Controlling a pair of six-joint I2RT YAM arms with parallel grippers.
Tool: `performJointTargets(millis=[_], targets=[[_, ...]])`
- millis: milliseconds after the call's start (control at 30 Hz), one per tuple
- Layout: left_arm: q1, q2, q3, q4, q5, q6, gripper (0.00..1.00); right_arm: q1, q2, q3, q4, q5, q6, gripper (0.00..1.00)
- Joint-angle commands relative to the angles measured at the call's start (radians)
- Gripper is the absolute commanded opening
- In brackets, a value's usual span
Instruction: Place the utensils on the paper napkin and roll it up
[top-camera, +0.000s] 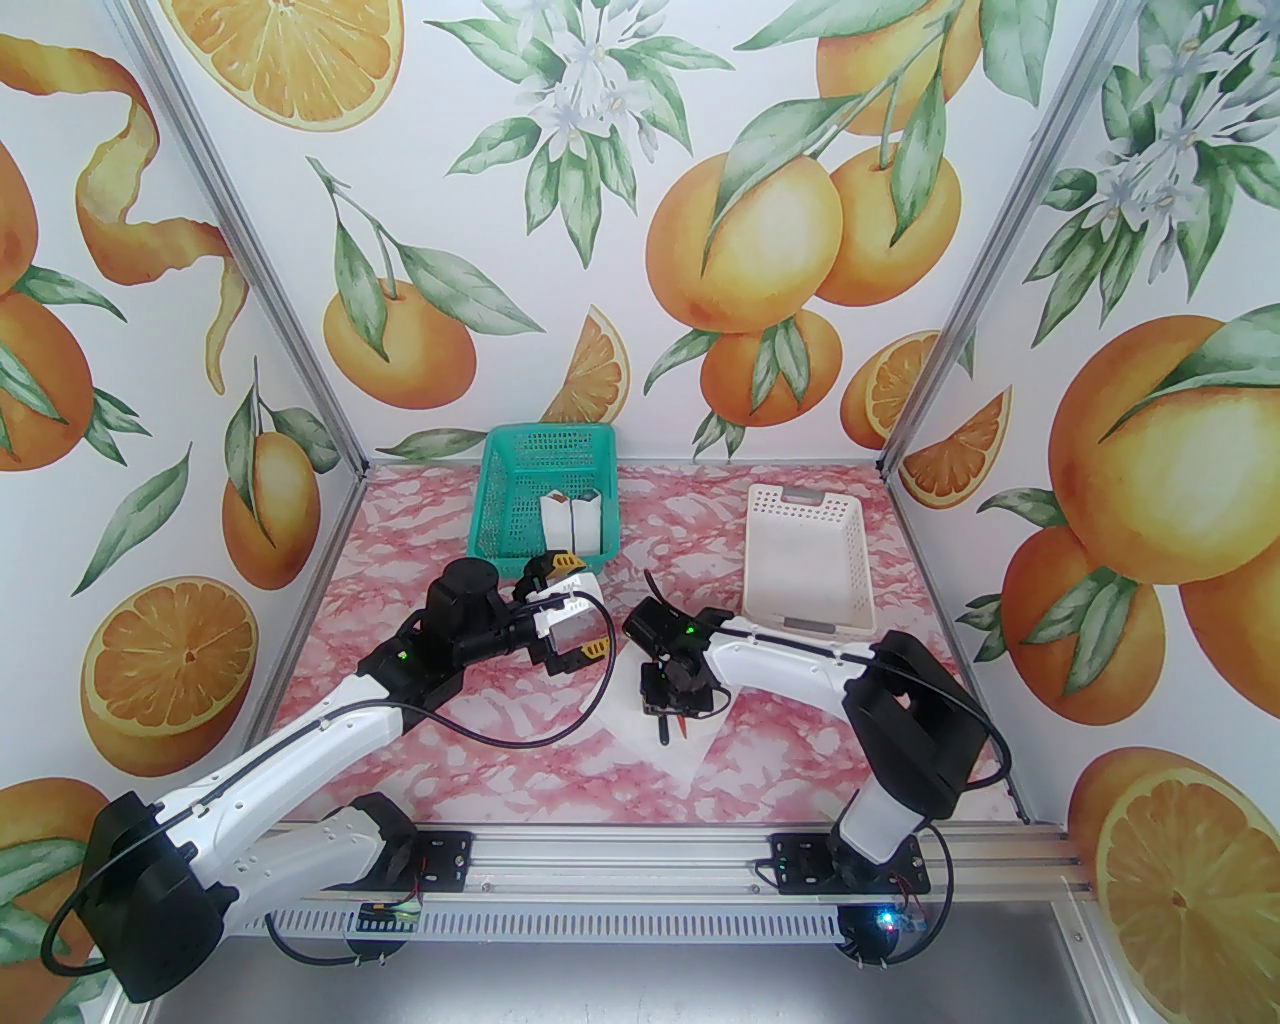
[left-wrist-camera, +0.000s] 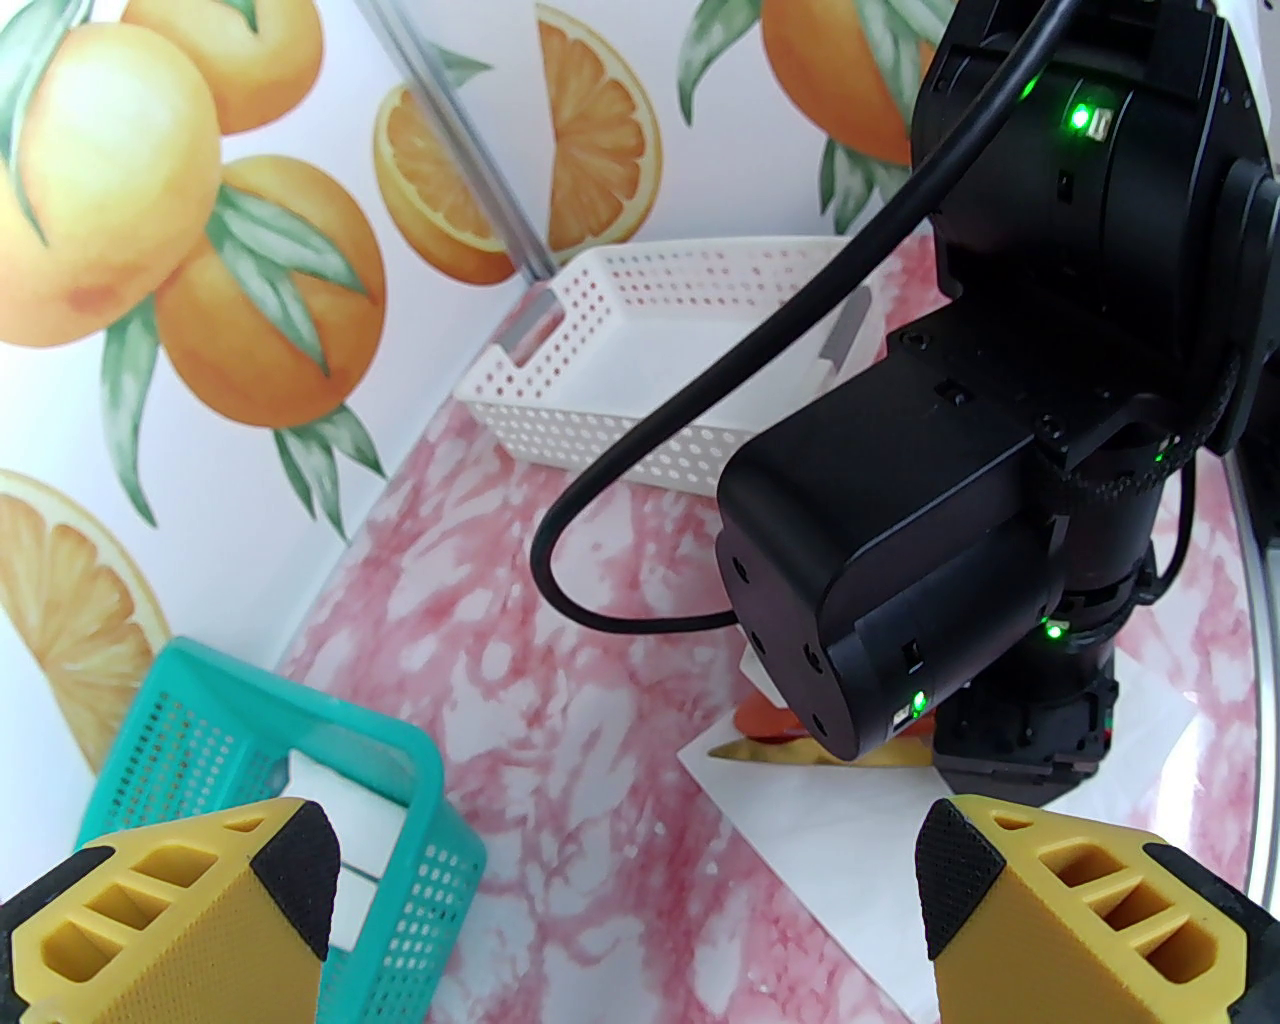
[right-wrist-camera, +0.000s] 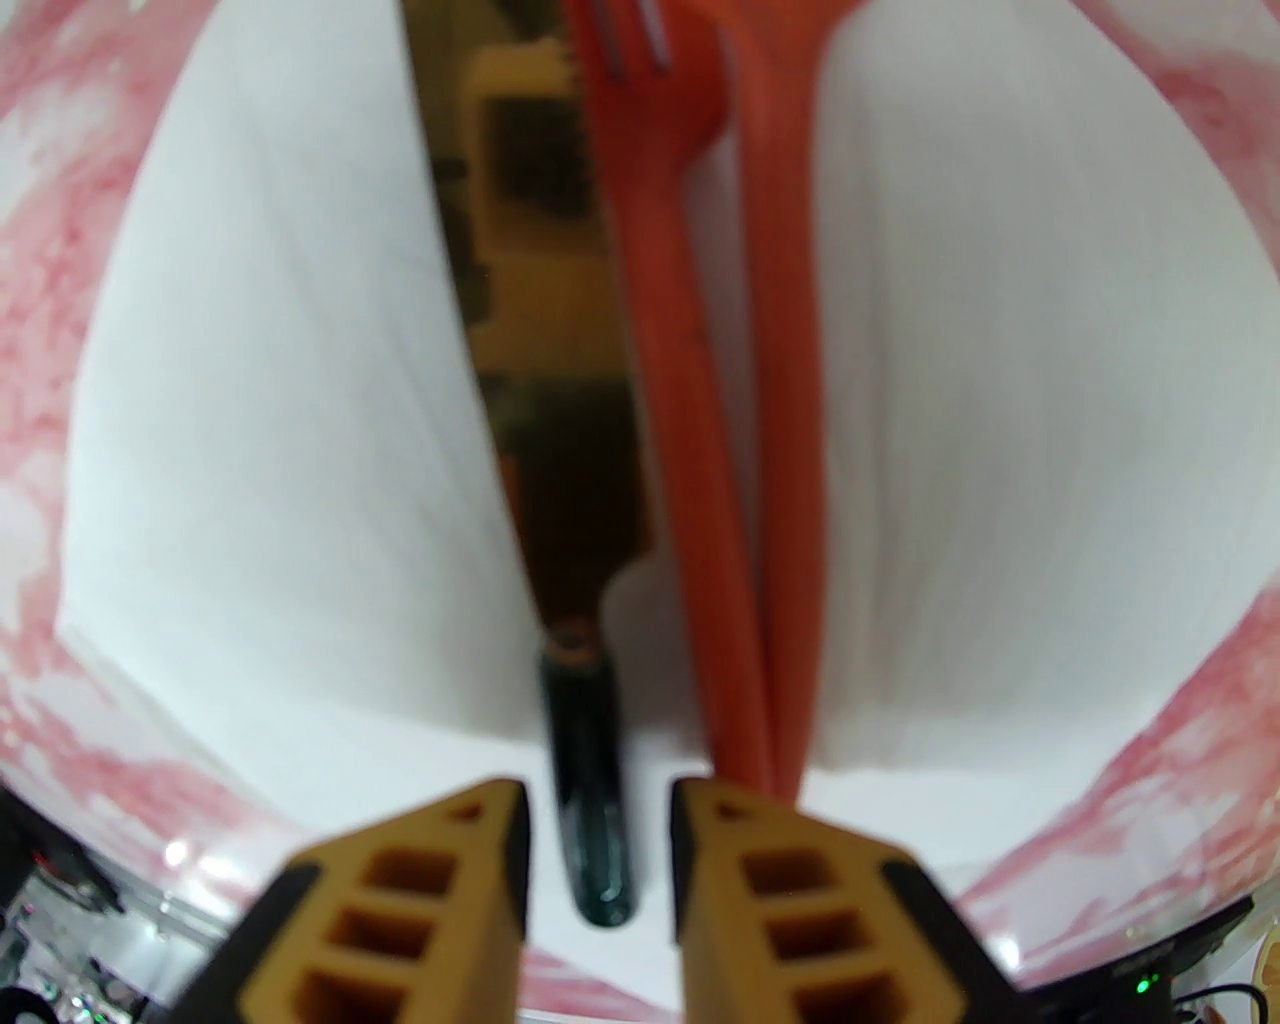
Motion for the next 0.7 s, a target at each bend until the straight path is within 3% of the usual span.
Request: performJointTargets(millis=[0, 367, 500, 667], targets=[[-0.003, -0.012, -0.003, 0.02, -0.006, 0.018, 1.0, 0.007, -0.073, 0.039, -0.031, 0.033, -0.014, 0.35], [-0.001, -0.035, -0.062, 0.114, -0.057, 0.025, 1.0, -0.057, -0.247, 0.024, -0.03, 0.046, -0.048, 0.46], [-0.001, -0.051, -0.088, 0.152, -0.061, 0.032, 1.0, -0.096, -0.275, -0.024, 0.012, 0.002, -0.052, 0.45], [-0.002, -0.059, -0.085, 0.16, -0.067, -0.004, 1.0, -0.113, -0.238, -0.051, 0.021, -0.008, -0.087, 0.36]])
